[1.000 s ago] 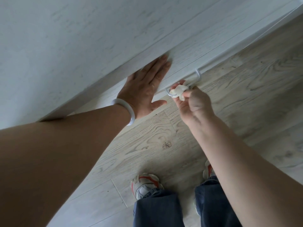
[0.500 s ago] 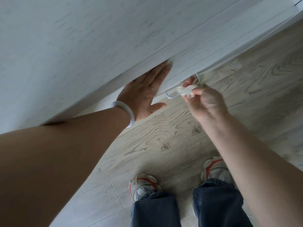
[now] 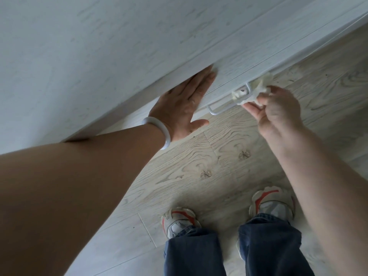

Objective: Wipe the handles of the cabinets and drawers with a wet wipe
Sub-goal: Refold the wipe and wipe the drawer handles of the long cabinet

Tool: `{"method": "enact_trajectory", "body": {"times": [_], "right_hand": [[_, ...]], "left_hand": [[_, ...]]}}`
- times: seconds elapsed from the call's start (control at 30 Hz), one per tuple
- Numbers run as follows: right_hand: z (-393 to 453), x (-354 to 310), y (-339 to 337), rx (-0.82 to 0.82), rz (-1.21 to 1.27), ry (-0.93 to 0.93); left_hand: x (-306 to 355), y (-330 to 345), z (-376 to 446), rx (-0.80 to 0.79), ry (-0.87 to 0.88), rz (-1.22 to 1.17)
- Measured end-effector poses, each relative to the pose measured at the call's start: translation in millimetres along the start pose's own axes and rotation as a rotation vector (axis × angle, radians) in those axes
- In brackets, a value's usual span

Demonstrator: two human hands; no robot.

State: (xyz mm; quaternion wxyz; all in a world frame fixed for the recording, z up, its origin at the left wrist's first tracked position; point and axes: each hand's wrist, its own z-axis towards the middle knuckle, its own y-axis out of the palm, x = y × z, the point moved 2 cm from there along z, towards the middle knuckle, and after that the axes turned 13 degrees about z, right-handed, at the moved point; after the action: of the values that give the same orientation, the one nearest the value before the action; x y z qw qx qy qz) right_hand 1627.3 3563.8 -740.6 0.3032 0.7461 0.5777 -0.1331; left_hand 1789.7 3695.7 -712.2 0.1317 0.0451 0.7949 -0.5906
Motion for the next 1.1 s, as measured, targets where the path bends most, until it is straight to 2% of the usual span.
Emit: {"method": "enact_trajectory", "body": {"times": [0.1, 0.17, 0.37, 0.47, 0.57, 0.67, 0.87, 1.0, 1.1], "right_hand": [[-9.2, 12.4, 9.1, 0.024, -0.307, -0.331], [-14.7, 22.1, 8.8, 0.013, -0.343, -0.386], [-30.9, 37.6, -5.3, -0.026, -0.418, -0.344], [-19.2, 28.2, 2.9, 0.05, -0.398, -0.316], [-28.0, 31.6, 12.9, 0.083, -0.232, -0.181], [-50.3, 53.8, 16.1, 0.029, -0.14, -0.022], [-27.8, 17.3, 10.2, 0.158, 0.088, -0.077], [-40.0, 43.3, 13.1, 0.052, -0.08, 0.024], [-43.9, 45.7, 11.7, 0.042, -0.035, 0.079]], "left_hand": [[0.2, 2.2, 0.5, 0.013, -0.008, 0.009], [-0.7, 2.1, 0.1, 0.024, -0.012, 0.011], [0.2, 5.4, 0.3, 0.068, 0.002, 0.01], [1.9, 8.9, 0.8, 0.069, 0.015, 0.0], [1.7, 10.1, 2.0, 0.062, 0.025, -0.021], [1.0, 10.7, 1.6, 0.064, 0.026, -0.02], [1.0, 10.8, 1.3, 0.06, 0.034, -0.015], [0.8, 12.2, 1.2, 0.062, 0.03, -0.015], [0.4, 12.4, 1.0, 0.05, 0.031, -0.029]]}}
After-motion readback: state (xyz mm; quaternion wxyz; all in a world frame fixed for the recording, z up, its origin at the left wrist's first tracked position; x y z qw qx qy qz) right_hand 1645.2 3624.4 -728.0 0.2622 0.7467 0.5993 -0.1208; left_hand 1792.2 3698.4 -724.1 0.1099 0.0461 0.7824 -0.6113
